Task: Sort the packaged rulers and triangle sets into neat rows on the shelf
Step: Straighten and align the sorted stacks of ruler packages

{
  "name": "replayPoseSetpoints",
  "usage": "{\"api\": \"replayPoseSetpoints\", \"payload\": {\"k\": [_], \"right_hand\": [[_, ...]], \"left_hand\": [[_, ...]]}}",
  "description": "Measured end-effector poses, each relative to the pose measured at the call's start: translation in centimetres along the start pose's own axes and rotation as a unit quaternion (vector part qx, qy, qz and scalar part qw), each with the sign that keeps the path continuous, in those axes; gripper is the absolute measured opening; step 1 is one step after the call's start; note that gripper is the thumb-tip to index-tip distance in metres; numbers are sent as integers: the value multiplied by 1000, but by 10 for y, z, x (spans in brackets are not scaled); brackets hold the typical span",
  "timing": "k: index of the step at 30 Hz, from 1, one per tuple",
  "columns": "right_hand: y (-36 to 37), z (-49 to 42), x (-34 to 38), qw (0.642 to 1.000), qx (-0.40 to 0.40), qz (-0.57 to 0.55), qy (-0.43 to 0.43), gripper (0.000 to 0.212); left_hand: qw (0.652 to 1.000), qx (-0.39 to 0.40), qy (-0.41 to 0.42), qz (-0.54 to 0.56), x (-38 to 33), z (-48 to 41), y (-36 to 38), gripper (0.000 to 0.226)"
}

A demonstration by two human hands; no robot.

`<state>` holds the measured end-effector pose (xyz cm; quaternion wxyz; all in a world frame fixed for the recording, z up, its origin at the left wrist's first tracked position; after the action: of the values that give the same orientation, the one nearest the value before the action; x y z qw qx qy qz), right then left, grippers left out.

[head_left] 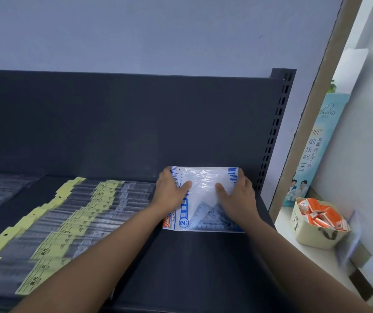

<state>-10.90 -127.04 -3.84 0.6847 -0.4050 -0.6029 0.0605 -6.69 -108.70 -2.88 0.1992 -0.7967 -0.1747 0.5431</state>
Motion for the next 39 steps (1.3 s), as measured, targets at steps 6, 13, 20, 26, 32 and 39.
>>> {"api": "replayPoseSetpoints", "payload": {"k": [6,13,20,26,32,39], "right_hand": [[1,-7,-5,990,54,-97,83,83],[1,4,-14,991,63,-83,79,83],[-3,18,-12,998,20,55,0,92],[7,15,-5,955,68,267,-110,67],[10,24,-10,949,143,260,-104,64],[7,22,-9,945,127,286,-93,79]], "left_hand": [[988,37,-83,125,8,2,5,49],[988,80,-73,108,11,10,7,29],[976,63,75,-193,-3,17,-5,83],[920,186,105,-327,-11,24,14,68],[904,256,66,-337,0,30,22,68],[961,161,-38,-221,1,19,14,76]]}}
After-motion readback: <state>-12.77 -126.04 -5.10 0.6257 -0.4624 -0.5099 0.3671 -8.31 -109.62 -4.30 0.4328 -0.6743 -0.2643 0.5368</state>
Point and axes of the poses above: each hand's wrist, its own z-axis away from the middle knuckle, its own y-axis out of the palm, x = y × z, the point moved 3 cm from there along -z, towards the middle knuckle, and after that the axes turned 11 degrees about y, right-handed, at the moved point
